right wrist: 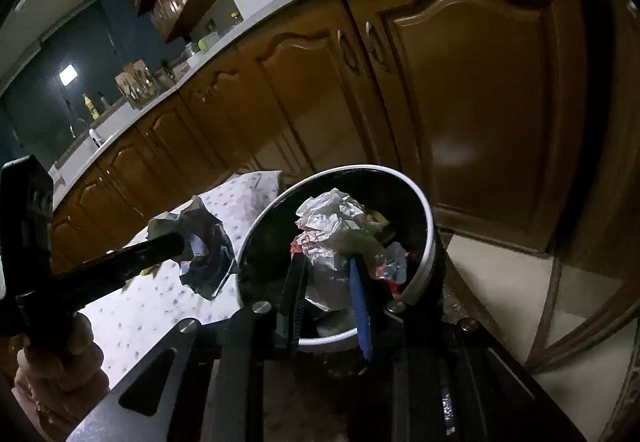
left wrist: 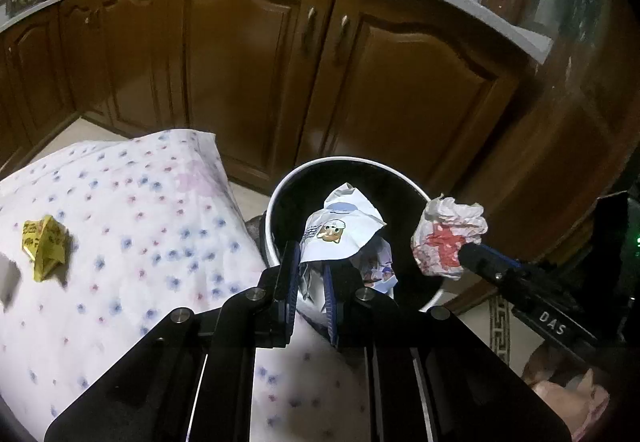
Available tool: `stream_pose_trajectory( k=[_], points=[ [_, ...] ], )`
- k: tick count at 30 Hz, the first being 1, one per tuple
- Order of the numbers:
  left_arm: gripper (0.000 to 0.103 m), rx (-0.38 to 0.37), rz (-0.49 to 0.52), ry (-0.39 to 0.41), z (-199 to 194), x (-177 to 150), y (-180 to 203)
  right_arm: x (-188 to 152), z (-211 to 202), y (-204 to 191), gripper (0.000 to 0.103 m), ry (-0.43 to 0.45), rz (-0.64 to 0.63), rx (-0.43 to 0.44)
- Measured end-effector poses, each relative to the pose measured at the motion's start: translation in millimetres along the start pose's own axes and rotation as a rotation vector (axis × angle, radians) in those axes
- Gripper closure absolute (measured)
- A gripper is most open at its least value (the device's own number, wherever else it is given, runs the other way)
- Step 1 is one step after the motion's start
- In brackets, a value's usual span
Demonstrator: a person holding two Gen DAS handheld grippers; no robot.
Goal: Collect trash
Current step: 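Carry the wrapper and tissue over the bin and release both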
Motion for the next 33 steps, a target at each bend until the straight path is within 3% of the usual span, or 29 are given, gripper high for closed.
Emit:
stream_pose_trajectory(
  k=[14,15,16,17,19,25,33],
  points=[
    [0.089,0.015,0.003,-0.085,38,-4,-4,7,33,8,0.077,-0.077,-0.055,-0.030],
    [0.088,0.016,0.006,-0.089,40,-4,-3,7,34,8,0.075,-0.082,-0.055,-0.026],
    [0.082,0.019,0.009,-0.097,41,-5,-2,7,36,9,0.070,-0.086,-0.053,-0.029],
    [0.072,0.021,0.012,-0.101,42,-6,-2,7,37,11,0.057,-0.089,-0.048,-0.031],
    [0.059,0.026,0.016,-0.098,42,-6,-1,8,38,14,0.052,-0.090,-0.040,-0.027],
    [0.057,0.023,0.019,-0.093,39,-8,-1,5,35,20,0.050,-0.087,-0.010,-0.023],
    [0.051,0.029,-0.020,-0.061,21,-21,-15,5,19,19,0.025,-0.054,0.046,0.001]
  ],
)
Point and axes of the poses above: each gripper's, at about its wrist camera, not at the fingertips, and z roughly the way its jaws point, y to its right, x to its top, the point moved 10 cm from there along z, roughly the way its jaws point, and after that the axes turned 15 degrees about -x, right-handed, at the moved point
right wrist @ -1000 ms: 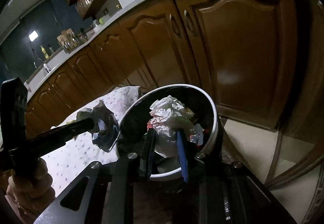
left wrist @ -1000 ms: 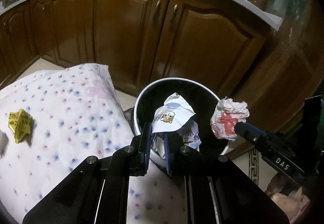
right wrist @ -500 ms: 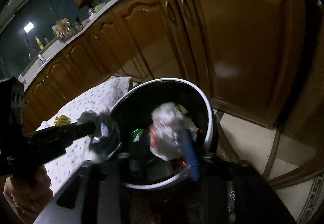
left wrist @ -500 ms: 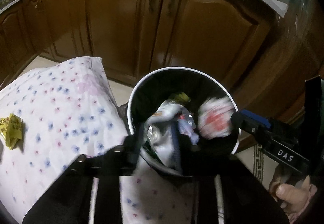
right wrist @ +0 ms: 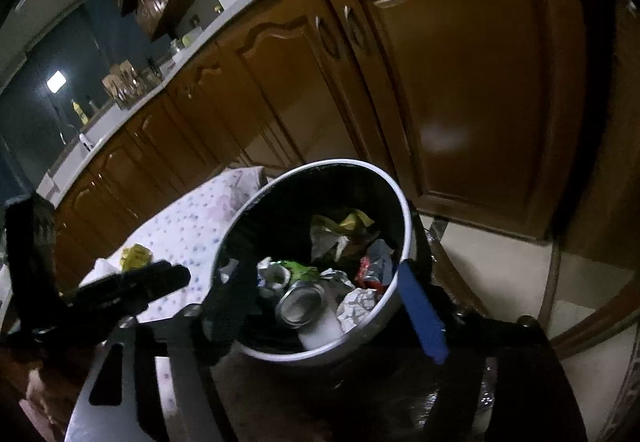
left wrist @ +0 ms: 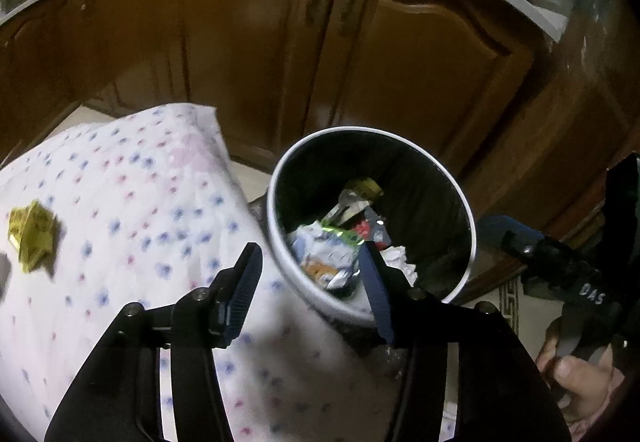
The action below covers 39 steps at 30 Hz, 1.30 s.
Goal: Collect trash
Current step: 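Carry the wrapper and tissue over the bin and release both, then move both open tools back over the foam block and yellow bag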
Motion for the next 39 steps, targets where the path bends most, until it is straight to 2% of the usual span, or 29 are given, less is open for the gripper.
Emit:
stream_pose_trajectory(
  k=[4,9,20,25,29,32,39],
  points=[
    [0.045,0.022,-0.038,0.033,-18,-15,-16,-5,-8,-7,0.021,0.021,0.013,0.009],
    [0.043,0.046,-0.096,0.071,-44,-32,-39,-16,-14,-25,0.008,0.031,0.018,0.033],
    [0.035,0.135,-0.239,0.176,-123,-68,-112,-53,-19,-108,0.004,0.001,-0.107,0.110],
    [0.032,0.171,-0.297,0.205,-148,-83,-144,-71,-16,-149,0.004,-0.029,-0.173,0.158],
    [0.026,0.189,-0.340,0.226,-168,-96,-165,-84,-13,-178,0.004,-0.046,-0.215,0.186],
    [0.023,0.206,-0.360,0.235,-178,-102,-179,-89,-10,-197,0.004,-0.058,-0.236,0.211],
    [0.022,0.245,-0.426,0.269,-204,-114,-216,-91,-2,-231,0.004,-0.082,-0.251,0.251]
  ],
)
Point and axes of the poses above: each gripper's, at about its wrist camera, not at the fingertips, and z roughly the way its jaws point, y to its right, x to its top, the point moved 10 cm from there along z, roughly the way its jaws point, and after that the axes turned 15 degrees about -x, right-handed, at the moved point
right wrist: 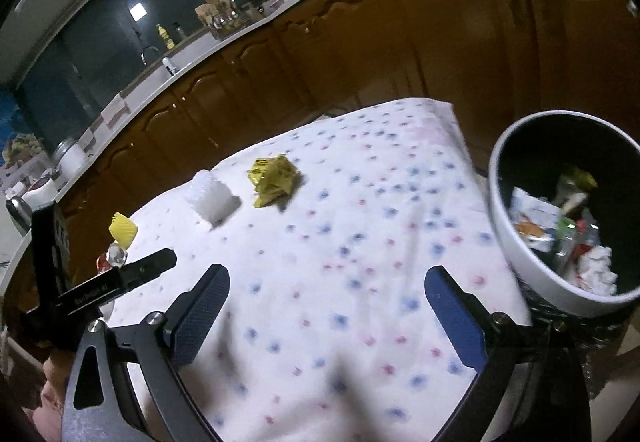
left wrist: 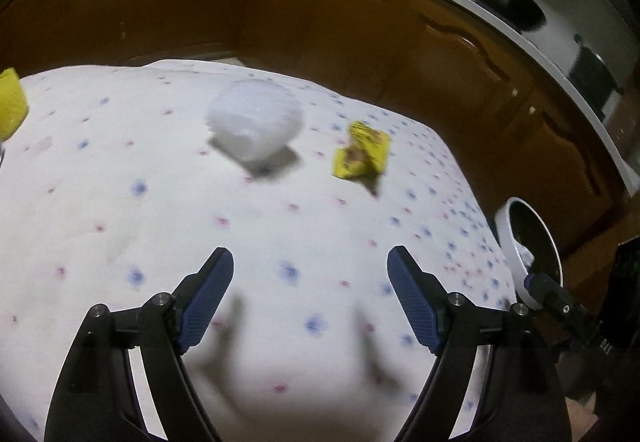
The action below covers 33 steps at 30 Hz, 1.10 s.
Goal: Collect trash
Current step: 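Move both open tools back over the foam block and yellow bag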
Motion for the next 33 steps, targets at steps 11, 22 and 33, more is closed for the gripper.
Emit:
stream_pose_trajectory(
  k=[11,22,33],
  points=[
    [0.021,0.032,-0.037,0.028,-1,23,-33,10,47,-54,0.004,-0.069,-0.002,0.089],
    [0.021,-0.007,-0.066,0.060,20,69,-50,51,85,-90,0.016,-0.060,0.026,0.147],
    [0.027,0.014,-0.045,0.031,64,86,-62,54,138,-99,0.071,-0.146,0.007,0.121]
  ],
)
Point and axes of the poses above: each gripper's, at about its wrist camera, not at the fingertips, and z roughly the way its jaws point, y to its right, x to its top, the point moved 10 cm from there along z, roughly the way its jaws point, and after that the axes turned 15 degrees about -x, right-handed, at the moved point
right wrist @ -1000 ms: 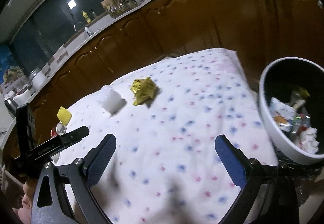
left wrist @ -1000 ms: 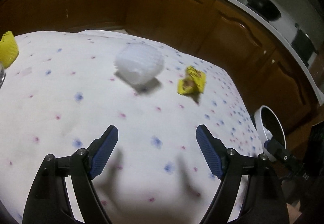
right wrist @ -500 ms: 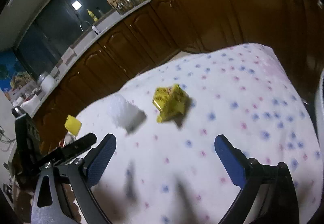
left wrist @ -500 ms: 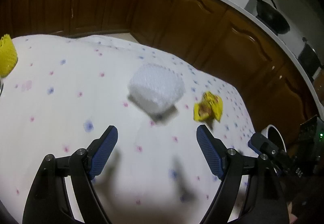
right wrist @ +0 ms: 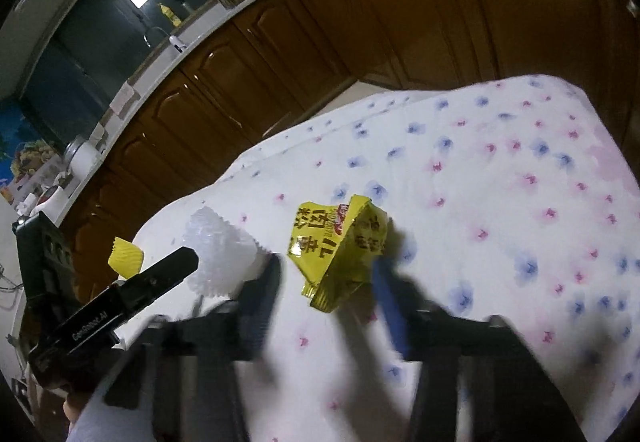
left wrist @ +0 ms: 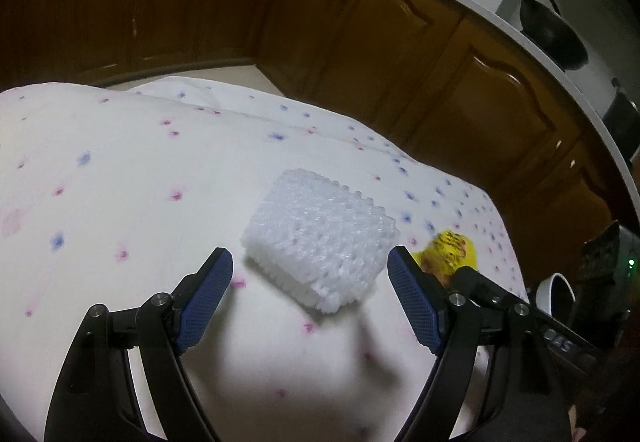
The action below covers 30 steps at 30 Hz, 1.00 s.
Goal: Collect trash
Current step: 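Move both open tools back over the foam block and yellow bag, then grasp the white foam net block with the left tool while the right tool grasps the yellow snack bag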
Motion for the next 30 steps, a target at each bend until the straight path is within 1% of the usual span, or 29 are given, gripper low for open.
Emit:
stream_pose_trajectory(
  k=[1,2,3,4,5,8,12,13,14,16,17,18,20,22,23,24,25,30],
  points=[
    [0.041,-0.004,0.014,-0.011,3,-1,4,0,-1,1,0.072,0.007,0.001,-0.002],
    [0.060,-0.010,0.027,-0.025,7,-3,6,0,-4,2,0.077,0.017,-0.001,0.001],
    [0.070,-0.015,0.037,-0.038,9,-5,9,0,-7,2,0.085,0.027,-0.007,0.000],
    [0.084,-0.025,0.049,-0.050,12,-8,13,-1,-12,3,0.093,0.039,-0.018,-0.004],
    [0.089,-0.031,0.056,-0.055,13,-10,17,-1,-14,3,0.099,0.041,-0.021,-0.006],
    [0.095,-0.038,0.087,-0.058,11,-17,29,-6,-25,9,0.103,0.047,-0.014,0.000],
    [0.095,-0.051,0.104,-0.060,2,-27,42,-13,-41,20,0.102,0.065,-0.013,-0.007],
    [0.096,-0.051,0.102,-0.057,-1,-29,43,-13,-43,21,0.101,0.065,-0.010,0.000],
    [0.096,-0.052,0.100,-0.047,-8,-31,44,-12,-44,19,0.095,0.060,-0.003,0.015],
    [0.096,-0.047,0.094,-0.027,-19,-32,43,-13,-44,17,0.088,0.036,0.020,0.056],
    [0.096,-0.045,0.089,-0.015,-26,-32,41,-16,-44,14,0.073,0.027,0.013,0.066],
    [0.096,-0.048,0.085,-0.008,-30,-33,40,-19,-45,12,0.054,0.023,0.004,0.068],
    [0.096,-0.047,0.074,0.001,-40,-35,36,-25,-46,6,0.037,0.022,0.004,0.082],
    [0.096,-0.032,0.073,0.021,-51,-36,30,-29,-46,0,0.037,0.021,0.002,0.100],
    [0.096,-0.024,0.067,0.032,-58,-37,26,-32,-45,-4,0.033,0.016,-0.007,0.106],
    [0.096,-0.024,0.056,0.037,-62,-37,22,-35,-43,-8,0.025,0.013,-0.020,0.102],
    [0.096,-0.027,0.039,0.042,-66,-38,18,-37,-41,-13,0.023,0.014,-0.040,0.093],
    [0.096,-0.029,0.019,0.044,-78,-46,8,-47,-30,-42,0.023,0.021,-0.168,0.049]
  ],
)
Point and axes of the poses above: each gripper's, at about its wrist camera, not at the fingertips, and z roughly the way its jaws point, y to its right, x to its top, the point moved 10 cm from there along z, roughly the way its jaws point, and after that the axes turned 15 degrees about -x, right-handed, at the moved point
